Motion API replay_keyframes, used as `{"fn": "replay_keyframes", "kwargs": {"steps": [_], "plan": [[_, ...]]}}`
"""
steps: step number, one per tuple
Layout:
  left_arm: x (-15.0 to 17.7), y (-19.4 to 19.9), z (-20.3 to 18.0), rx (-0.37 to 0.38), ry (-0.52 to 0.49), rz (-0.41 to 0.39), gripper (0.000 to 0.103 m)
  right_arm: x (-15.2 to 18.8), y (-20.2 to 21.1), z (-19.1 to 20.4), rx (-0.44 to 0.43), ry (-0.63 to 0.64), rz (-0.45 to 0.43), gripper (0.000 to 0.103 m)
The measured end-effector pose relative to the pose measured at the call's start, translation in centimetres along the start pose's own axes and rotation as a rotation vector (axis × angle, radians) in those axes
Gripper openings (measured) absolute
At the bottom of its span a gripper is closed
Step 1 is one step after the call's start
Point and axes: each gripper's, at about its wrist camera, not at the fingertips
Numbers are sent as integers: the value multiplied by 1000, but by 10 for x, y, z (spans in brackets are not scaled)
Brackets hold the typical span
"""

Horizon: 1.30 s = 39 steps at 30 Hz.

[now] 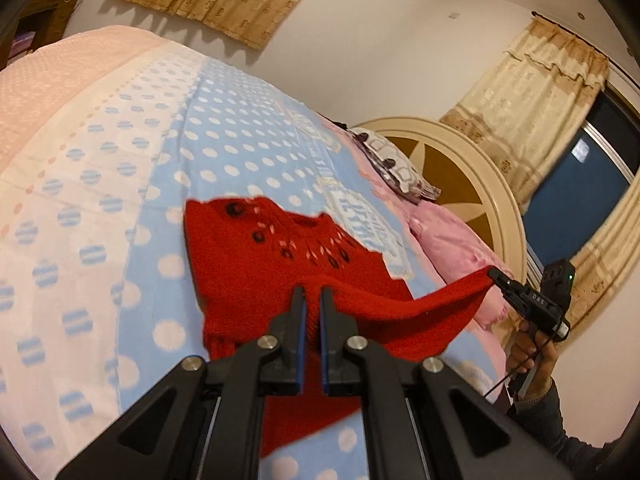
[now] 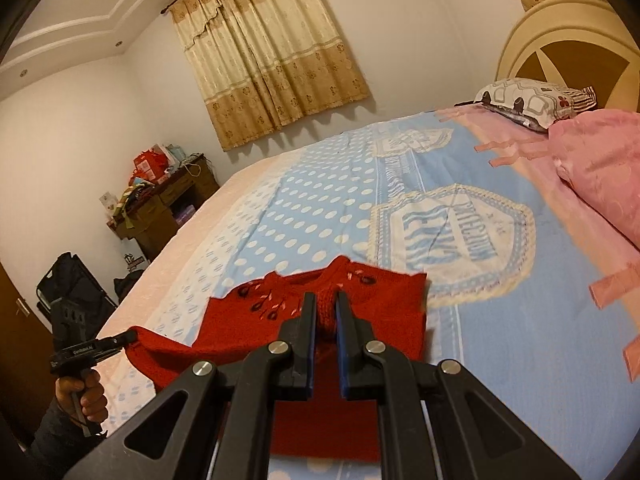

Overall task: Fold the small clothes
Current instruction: 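Lift the hem with both grippers, fold it over onto the collar, and open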

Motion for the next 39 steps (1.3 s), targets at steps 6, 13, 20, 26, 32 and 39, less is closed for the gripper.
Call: {"fn": "replay_keyframes", "kwargs": {"steps": [6, 13, 20, 26, 32, 39], "plan": [[-23, -25, 11, -32, -2, -3, 5, -11, -39, -13, 40, -3, 28, 8], [-36, -63, 27, -65, 15, 29, 5, -16, -88, -29, 85, -14, 70, 8], [-45, -101, 54, -92, 67, 49, 5, -15, -142, -41, 138, -21, 117, 7], [-47, -130, 76, -137, 79, 77, 5, -1, -196, -61, 192, -50, 186, 8], [-41, -154, 93, -220, 43, 117, 8, 15, -243, -87, 224, -106, 246, 12], [-51, -115, 89, -335, -36, 7, 46, 20, -216, -68, 171, -27, 234, 58]]}}
Point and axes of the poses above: each gripper's, at about its wrist camera, not at the fingertips, and y roughly against the way its jaws point, z to its left, x to its underside, and after that the axes turned 12 degrees about -z, right-handed
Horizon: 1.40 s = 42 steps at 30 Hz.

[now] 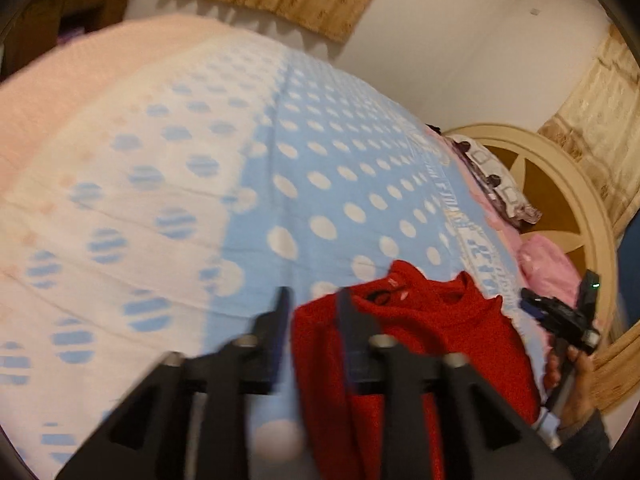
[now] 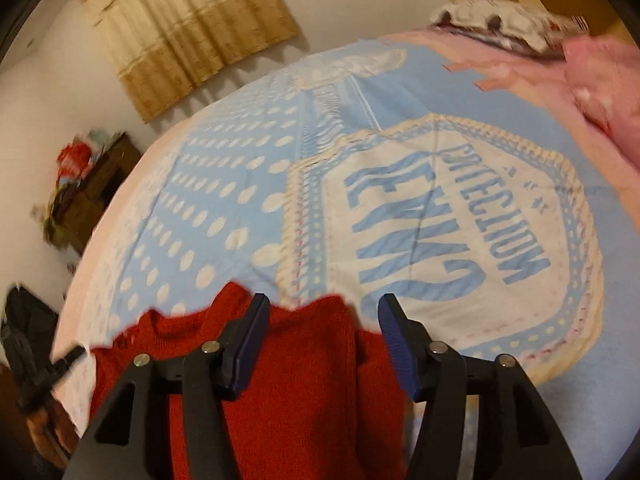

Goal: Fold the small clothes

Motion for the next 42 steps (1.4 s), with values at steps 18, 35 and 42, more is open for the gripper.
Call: {"fn": "replay_keyframes", "kwargs": {"steps": [18, 35, 42], "plan": [[38, -55, -46, -302, -363, 73, 83, 30, -79, 75, 16, 213, 218, 56], [62, 41, -64, -225, -323, -72, 92, 136, 74, 109, -89, 379, 137, 58], [107, 15, -73, -278, -425, -4, 97, 137, 84, 87, -66, 308, 74, 58]]}}
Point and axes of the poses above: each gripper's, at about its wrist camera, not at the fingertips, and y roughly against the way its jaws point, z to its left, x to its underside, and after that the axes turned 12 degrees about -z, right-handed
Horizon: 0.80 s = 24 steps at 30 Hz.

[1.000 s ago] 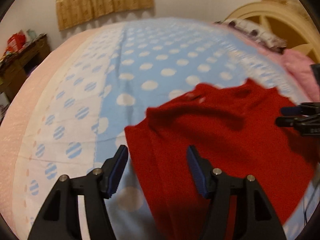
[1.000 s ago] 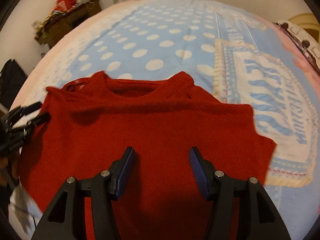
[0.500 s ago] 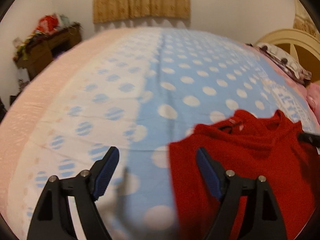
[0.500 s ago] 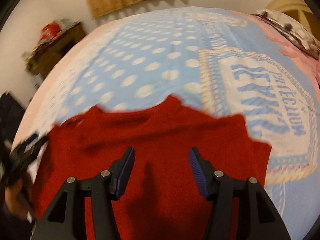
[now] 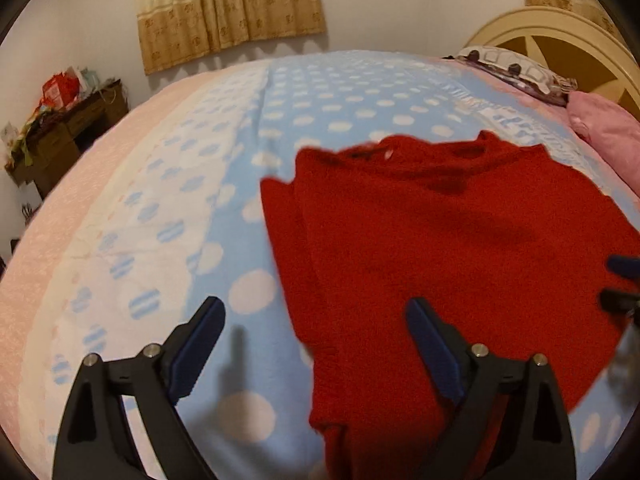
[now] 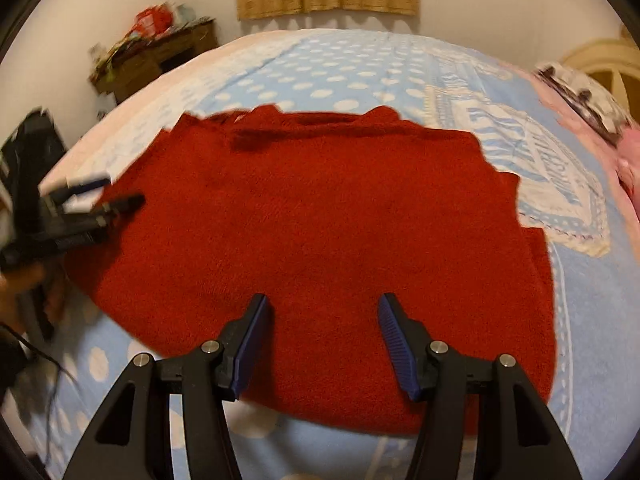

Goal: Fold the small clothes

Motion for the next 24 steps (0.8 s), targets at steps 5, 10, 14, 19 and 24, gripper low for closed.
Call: {"fn": "replay_keyframes", "kwargs": {"steps": [5, 10, 14, 19, 24], "plan": [[-2, 2, 6, -24, 19, -2, 99, 2, -5, -9, 68, 23, 25, 58], [-1, 3, 5, -23, 16, 8, 100, 10, -12, -12, 78, 39, 24, 61], [1, 5, 7, -11, 22, 16, 101, 7, -9, -6, 114, 42, 34, 61], [4, 22, 15, 8, 28, 0, 101, 8, 14, 7, 101, 19, -22, 61], [0, 39, 29, 6, 31, -41, 101, -1, 18, 59, 48, 135, -74, 61]]}}
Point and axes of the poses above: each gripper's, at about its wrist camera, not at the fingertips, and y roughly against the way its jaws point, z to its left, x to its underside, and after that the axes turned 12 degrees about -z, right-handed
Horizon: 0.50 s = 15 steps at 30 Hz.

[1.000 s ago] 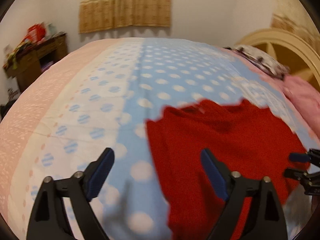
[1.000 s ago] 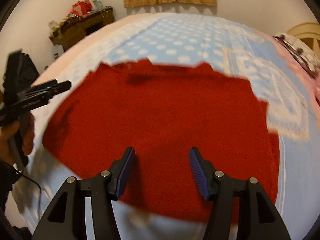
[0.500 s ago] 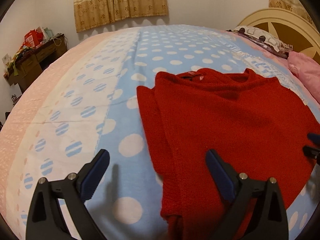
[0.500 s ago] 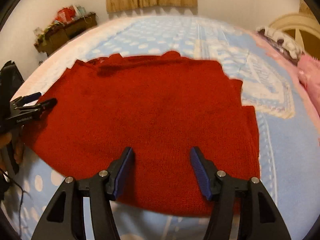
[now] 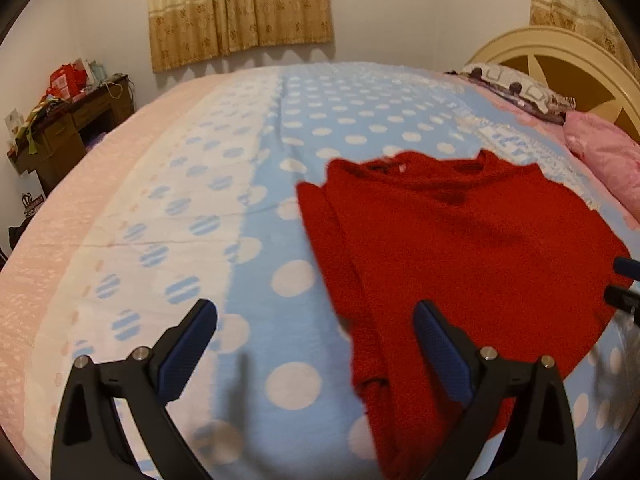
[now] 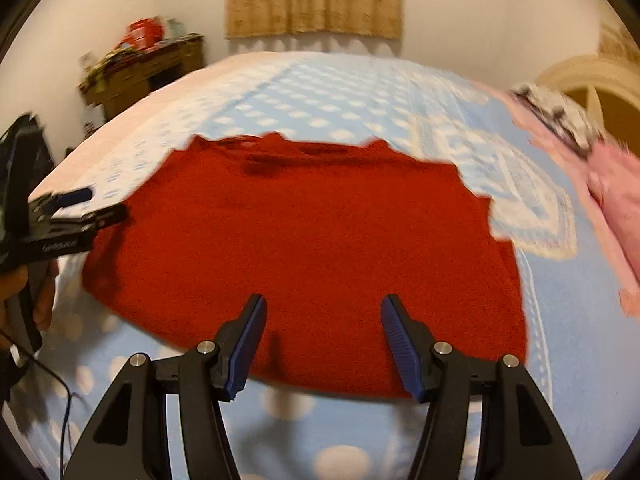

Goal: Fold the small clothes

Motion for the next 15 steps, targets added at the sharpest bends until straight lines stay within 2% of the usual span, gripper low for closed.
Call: {"fn": "replay_keyframes", "kwargs": {"steps": [6, 15], "plan": [[3, 5, 32, -34, 39, 3, 101, -5, -7, 68, -56, 175, -31, 61], [16, 0, 70, -69, 104, 41, 101, 8, -15, 137, -118, 355, -50, 61]]}}
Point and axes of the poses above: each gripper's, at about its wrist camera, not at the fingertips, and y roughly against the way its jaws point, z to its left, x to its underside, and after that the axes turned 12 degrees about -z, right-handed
